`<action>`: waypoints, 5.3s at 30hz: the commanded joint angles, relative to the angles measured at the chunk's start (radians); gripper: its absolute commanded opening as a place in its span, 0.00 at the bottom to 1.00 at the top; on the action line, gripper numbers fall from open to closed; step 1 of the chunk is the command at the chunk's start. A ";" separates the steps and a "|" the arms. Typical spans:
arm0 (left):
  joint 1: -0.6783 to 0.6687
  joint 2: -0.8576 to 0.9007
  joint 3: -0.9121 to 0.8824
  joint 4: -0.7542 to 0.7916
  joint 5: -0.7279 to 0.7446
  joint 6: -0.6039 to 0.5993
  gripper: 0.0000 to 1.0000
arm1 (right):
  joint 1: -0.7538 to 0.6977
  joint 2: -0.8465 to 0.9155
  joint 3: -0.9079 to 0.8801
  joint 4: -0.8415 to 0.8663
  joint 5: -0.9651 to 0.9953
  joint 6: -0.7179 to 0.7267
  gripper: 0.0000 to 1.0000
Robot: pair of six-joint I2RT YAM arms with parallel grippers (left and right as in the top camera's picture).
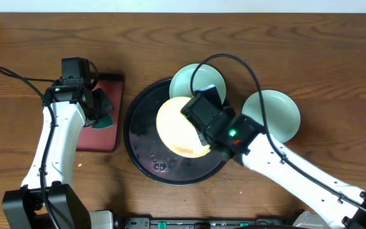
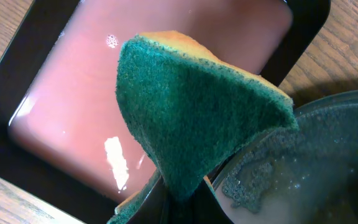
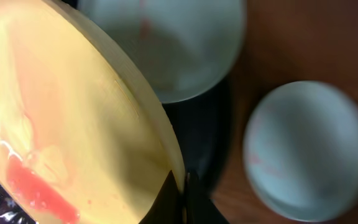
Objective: Clean dirty plates on tray and stack at the side
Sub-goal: 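Lift the yellow plate with the right gripper and stack it on the mint plate, then reach right gripper to the last mint plate and drag it to tray center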
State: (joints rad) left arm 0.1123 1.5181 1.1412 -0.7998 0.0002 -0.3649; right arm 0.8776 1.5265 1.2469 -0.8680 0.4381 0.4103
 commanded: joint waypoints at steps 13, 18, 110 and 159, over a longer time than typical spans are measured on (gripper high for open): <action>0.004 -0.008 -0.008 0.003 -0.013 0.013 0.08 | 0.267 -0.011 0.016 0.001 0.963 -0.008 0.01; 0.004 -0.008 -0.008 0.003 -0.013 0.013 0.07 | 0.301 -0.011 0.015 0.001 1.054 -0.008 0.01; 0.004 -0.008 -0.008 -0.003 -0.013 0.013 0.08 | -0.632 0.601 0.626 -0.026 -0.729 -0.364 0.49; 0.004 -0.019 0.041 0.040 -0.012 0.013 0.07 | -0.412 0.599 0.523 -0.348 -0.747 -0.135 0.01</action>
State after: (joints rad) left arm 0.1123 1.5185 1.1416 -0.7494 -0.0002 -0.3649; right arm 0.4431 2.1254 1.8187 -1.2285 -0.2916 0.2386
